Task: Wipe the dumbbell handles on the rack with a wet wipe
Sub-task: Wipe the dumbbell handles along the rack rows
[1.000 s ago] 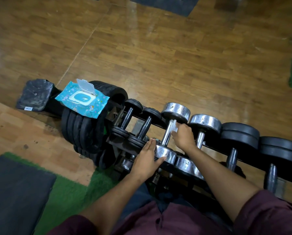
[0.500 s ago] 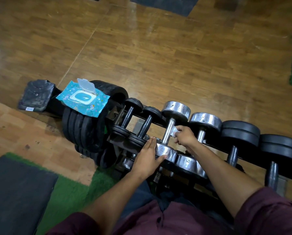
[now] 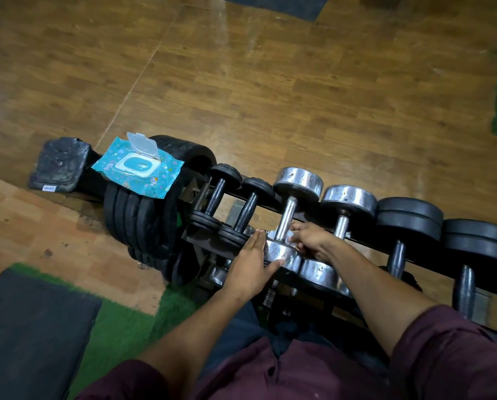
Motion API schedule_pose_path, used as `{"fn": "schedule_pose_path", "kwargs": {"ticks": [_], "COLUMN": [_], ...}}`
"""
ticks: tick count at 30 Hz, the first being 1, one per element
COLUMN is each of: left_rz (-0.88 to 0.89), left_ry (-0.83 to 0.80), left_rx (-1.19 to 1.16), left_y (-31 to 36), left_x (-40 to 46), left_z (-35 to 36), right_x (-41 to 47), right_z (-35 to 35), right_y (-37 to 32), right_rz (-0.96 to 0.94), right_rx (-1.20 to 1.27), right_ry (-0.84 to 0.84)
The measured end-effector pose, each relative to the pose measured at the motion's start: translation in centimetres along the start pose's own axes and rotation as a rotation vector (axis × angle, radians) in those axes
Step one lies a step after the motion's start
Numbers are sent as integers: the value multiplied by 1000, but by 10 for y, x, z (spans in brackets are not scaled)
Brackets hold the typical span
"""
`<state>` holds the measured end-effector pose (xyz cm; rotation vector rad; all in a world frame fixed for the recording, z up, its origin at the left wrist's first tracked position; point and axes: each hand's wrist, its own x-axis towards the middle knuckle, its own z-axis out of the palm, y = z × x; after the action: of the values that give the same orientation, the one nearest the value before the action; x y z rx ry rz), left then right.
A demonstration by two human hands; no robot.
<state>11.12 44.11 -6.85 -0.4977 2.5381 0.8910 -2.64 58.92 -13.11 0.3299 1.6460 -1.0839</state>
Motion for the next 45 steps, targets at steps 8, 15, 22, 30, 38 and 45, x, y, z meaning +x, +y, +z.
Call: {"fn": "schedule_pose_path", "kwargs": {"ticks": [8,15,22,30,38,45], "left_rz": [10,29,40,47,52,52], "left_ry": [9,19,11,6,3,-8], "left_rx": [-13,-22,-44,-61,-88,-94], "left_y": [0,-4,-5,-5,-8,-10], "left_x": [-2,0,0,-2,-1,1], "left_z": [0,1,0,-1,-2,-1], "right_x": [-13,-39,-33,-9,-9,-13], "right_z": [-21,-25,-5,-5,9,24], "right_y": [3,-46,-68,-69,-84,-98], "right_rz": [-89,-485,-738,-727,-704,-519], "right_rx": [-72,-639,-1417,-1738,-1831,-1795], "right_ry": [-115,320,631,454,346,259]}}
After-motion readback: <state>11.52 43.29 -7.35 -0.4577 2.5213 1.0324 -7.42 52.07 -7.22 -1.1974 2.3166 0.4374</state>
